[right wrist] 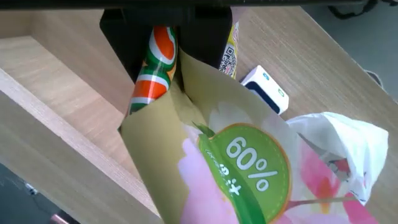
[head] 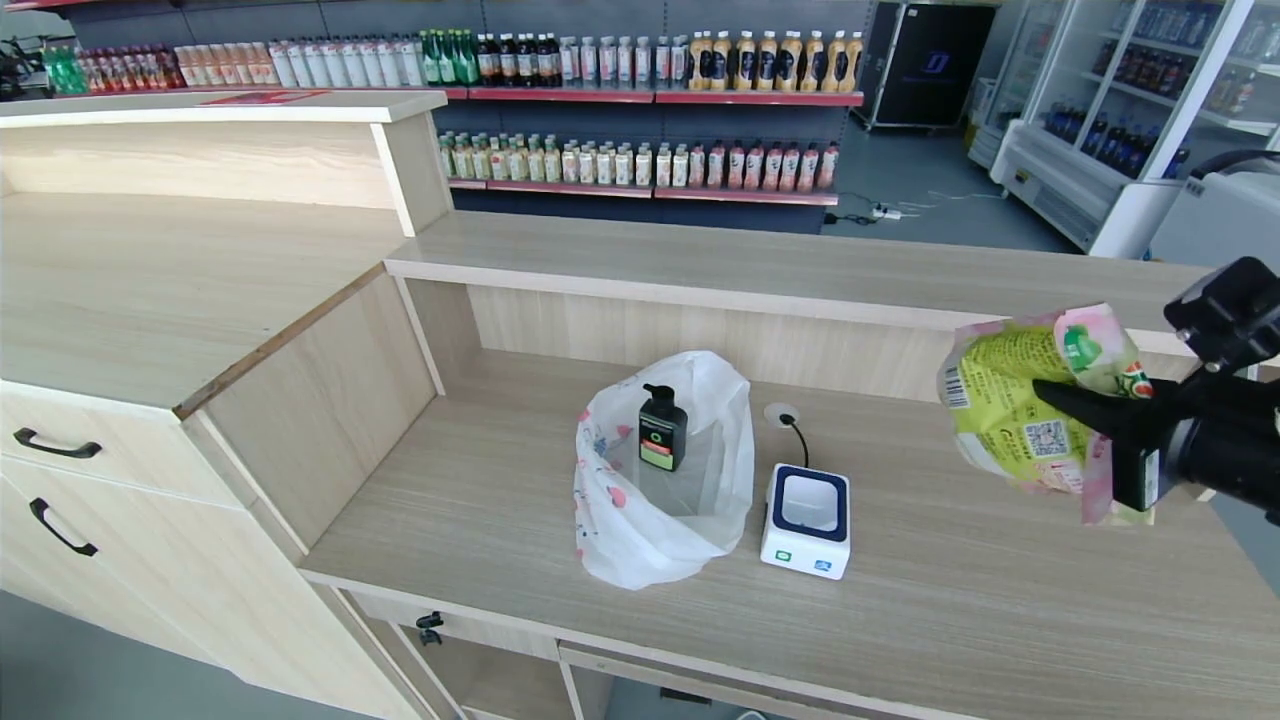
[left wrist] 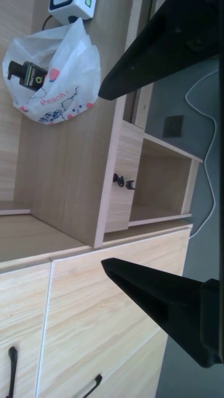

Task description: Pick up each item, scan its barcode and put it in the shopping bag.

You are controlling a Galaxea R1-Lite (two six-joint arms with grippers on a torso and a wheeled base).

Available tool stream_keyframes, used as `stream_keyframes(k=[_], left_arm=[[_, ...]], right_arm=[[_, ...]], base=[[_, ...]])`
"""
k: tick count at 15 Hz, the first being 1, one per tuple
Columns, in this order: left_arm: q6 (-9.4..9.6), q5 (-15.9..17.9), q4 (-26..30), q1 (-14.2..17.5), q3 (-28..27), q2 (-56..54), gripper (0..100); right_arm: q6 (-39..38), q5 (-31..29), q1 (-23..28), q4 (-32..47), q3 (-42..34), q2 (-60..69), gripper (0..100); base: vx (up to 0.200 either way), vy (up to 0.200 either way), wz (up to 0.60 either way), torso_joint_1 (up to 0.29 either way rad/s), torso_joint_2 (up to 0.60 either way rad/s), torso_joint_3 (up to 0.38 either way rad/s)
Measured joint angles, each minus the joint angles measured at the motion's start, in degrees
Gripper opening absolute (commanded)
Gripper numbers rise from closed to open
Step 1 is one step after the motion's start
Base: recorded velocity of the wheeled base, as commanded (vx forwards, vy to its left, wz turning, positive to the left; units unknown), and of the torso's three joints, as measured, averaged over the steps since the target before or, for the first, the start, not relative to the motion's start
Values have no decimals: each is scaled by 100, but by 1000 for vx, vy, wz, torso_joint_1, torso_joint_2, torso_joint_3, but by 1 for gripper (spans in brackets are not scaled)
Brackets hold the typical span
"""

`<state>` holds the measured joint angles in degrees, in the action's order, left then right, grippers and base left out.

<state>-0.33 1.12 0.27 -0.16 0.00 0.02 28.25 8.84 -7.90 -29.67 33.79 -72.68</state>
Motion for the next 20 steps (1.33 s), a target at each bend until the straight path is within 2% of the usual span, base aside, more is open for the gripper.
stream_keyframes(k=[1, 3, 7, 9, 11, 13, 14, 16, 20], left_arm=[[1, 2, 0, 0, 0, 0, 100], [1, 0, -2, 0, 0, 0, 100], [0, 2, -2, -2, 0, 0, 100], [0, 2, -2, 0, 0, 0, 100], [0, 2, 2, -5, 0, 0, 100], [1, 2, -2, 0, 0, 0, 100], [0, 0, -2, 0, 0, 0, 100], [1, 0, -6, 0, 0, 0, 100], [1, 2, -2, 0, 0, 0, 100]], right_arm=[[134, -224, -74, -119, -118, 69, 0], [440, -288, -139, -90, -216, 140, 0], [2497, -369, -116, 236, -286, 110, 0], [3177, -200, 62, 4, -299, -72, 0], [4035, 508, 311, -73, -299, -297, 0], [4717, 1462, 705, -106, -223, -574, 0], [5031, 1721, 926, -104, -141, -717, 0], [5463, 1869, 1269, -100, -9, -953, 0], [6561, 2693, 2542, -73, 115, -1438, 0]], base=[[0, 0, 0, 0, 0, 0], [0, 0, 300, 1, 1, 1], [0, 0, 600, -1, 0, 1], [0, 0, 600, 7, 2, 2], [0, 0, 600, 5, 2, 5], [0, 0, 0, 0, 0, 0], [0, 0, 0, 0, 0, 0], [0, 0, 0, 0, 0, 0], [0, 0, 0, 0, 0, 0]])
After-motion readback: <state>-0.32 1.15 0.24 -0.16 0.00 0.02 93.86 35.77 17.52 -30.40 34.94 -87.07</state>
